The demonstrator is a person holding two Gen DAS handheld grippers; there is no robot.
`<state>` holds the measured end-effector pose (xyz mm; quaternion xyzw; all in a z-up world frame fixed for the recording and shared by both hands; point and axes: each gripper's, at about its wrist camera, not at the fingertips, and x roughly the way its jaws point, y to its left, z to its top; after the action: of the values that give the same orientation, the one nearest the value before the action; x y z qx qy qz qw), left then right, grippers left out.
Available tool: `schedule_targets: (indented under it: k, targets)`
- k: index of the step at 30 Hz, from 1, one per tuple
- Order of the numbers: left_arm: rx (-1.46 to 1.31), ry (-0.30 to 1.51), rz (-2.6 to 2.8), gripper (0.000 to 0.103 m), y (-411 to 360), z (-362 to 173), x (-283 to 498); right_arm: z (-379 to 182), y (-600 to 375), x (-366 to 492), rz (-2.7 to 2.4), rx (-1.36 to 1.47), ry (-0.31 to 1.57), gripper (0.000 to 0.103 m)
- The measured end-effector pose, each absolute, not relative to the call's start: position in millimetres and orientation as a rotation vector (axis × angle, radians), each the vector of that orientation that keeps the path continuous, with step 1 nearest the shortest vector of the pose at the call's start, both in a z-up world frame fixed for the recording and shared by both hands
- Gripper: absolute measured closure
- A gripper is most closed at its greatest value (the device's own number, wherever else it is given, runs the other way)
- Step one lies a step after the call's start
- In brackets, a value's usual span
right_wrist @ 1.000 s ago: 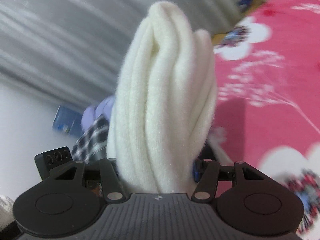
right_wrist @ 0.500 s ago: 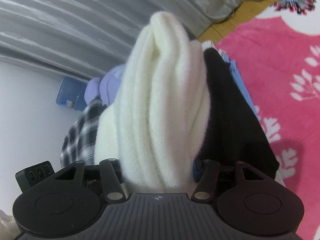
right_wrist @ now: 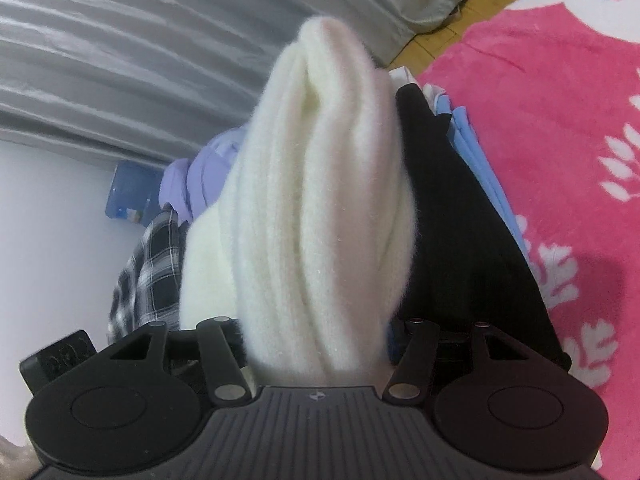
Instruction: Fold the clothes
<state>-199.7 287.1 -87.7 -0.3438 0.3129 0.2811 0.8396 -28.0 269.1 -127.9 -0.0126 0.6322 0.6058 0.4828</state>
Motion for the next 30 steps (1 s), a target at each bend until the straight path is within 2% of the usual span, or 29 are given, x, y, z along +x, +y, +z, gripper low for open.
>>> schedule_targets:
  k: [5,12,18,22,23,24,25,28,30]
  targets:
    - [-0.666,0.753,0.584,0.050,283.2,-75.2,-196.1,-142.9,259.8,-22.8,1.461,-0.013,1.544,0.037]
    - [-0.566,0.824,0.565,0.041,278.6,-40.0,-207.3,-142.6,255.2,-17.8,1.458,-0.025,1.547,0.027]
    - [-0.452,0.697,0.578,0.032,275.0,-9.5,-211.0,-115.3,240.2,-8.0,1.422,-0.107,1.477,0.014]
    - [-0.460,0.639,0.604,0.032,289.6,-16.2,-178.5,-79.7,213.0,0.1,1.306,-0.182,1.302,0.013]
    - [-0.439,0.634,0.618,0.032,292.6,-19.3,-168.7,-67.5,203.0,-6.4,1.297,-0.227,1.201,0.015]
    - [-0.417,0.631,0.634,0.032,295.5,-23.7,-157.3,-54.0,191.7,-17.6,1.294,-0.282,1.074,0.028]
    - [-0.398,0.633,0.648,0.033,296.8,-26.1,-153.0,-44.1,180.5,-31.4,1.307,-0.339,0.964,0.034]
    - [-0.360,0.647,0.641,0.033,300.2,-35.2,-129.1,-26.0,147.0,-81.5,1.400,-0.512,0.689,0.046]
    - [-0.341,0.650,0.616,0.033,300.6,-38.6,-119.8,-27.6,128.3,-104.3,1.450,-0.567,0.647,0.051]
